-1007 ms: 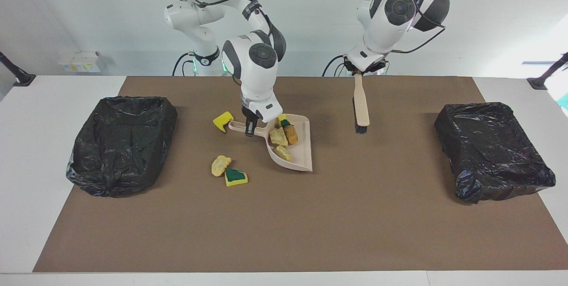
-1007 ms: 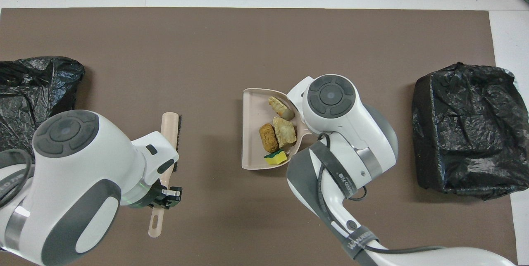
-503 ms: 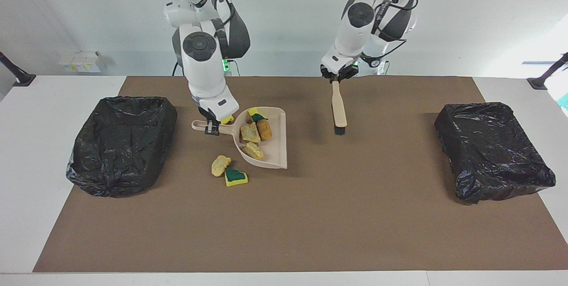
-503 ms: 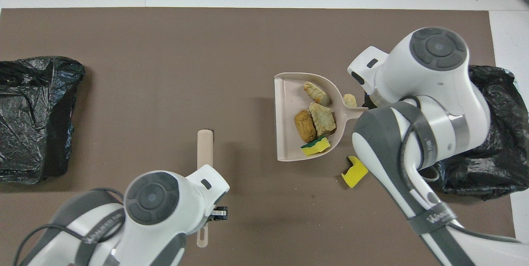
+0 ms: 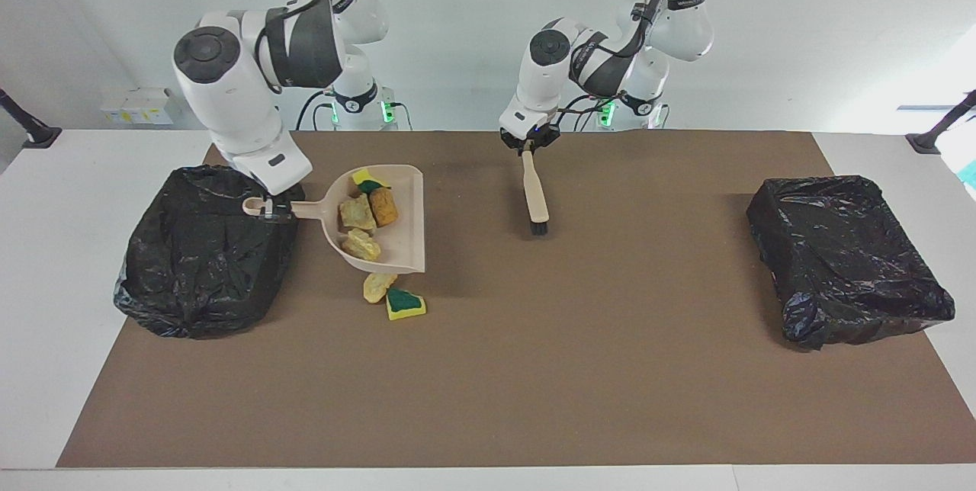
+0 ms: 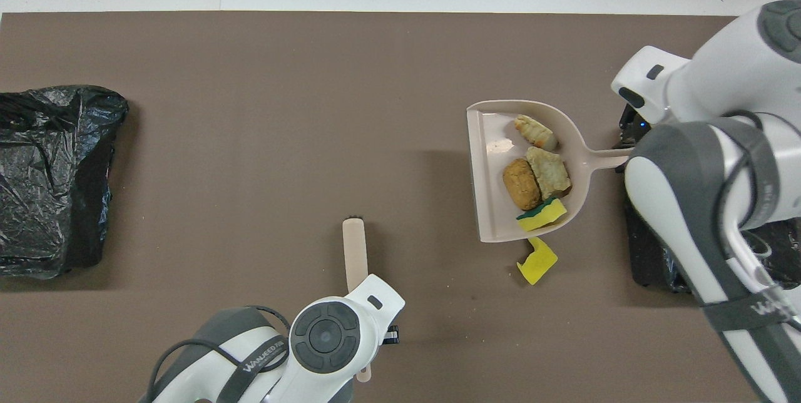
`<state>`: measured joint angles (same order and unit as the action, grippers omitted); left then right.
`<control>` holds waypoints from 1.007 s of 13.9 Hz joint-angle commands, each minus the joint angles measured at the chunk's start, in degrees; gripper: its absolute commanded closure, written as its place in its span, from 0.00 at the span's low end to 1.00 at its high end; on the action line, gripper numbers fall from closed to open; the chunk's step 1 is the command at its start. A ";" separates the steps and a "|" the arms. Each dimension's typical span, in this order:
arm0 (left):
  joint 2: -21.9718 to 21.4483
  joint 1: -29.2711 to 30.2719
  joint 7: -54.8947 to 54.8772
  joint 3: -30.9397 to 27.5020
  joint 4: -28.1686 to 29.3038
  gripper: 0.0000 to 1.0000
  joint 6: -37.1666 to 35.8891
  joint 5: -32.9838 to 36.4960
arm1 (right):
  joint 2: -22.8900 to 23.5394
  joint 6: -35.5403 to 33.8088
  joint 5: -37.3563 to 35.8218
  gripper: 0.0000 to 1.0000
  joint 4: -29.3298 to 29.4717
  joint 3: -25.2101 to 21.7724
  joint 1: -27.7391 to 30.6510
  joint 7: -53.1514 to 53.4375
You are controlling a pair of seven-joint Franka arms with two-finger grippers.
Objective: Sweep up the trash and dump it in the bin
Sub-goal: 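Carry the loaded dustpan with the right gripper to the black trash bag, then tip the dustpan over the bag with the right gripper to dump trash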
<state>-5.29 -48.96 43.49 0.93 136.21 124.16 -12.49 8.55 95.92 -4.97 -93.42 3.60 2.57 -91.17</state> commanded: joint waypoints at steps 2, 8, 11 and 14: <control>-0.16 -1.31 -2.99 -1.19 -1.64 1.00 -1.35 -3.75 | -0.20 -0.22 0.13 1.00 1.04 0.53 10.23 -12.42; -0.42 -0.97 -4.20 -1.11 -2.00 1.00 -6.66 -4.56 | -0.63 5.75 -8.20 1.00 0.34 0.17 19.92 -18.69; -0.68 -0.96 -5.61 -1.19 -0.69 1.00 -2.90 -6.49 | -1.86 10.93 -15.32 1.00 -2.54 0.00 21.86 -14.76; -0.86 -0.53 -5.35 -1.19 0.54 1.00 -1.65 -7.10 | -6.86 15.34 -23.05 1.00 -11.40 0.09 22.30 -3.26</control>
<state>-5.34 -49.07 38.92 0.38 135.08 120.54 -17.98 7.12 108.25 -24.06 -96.80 2.96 24.23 -100.67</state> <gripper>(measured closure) 0.736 0.683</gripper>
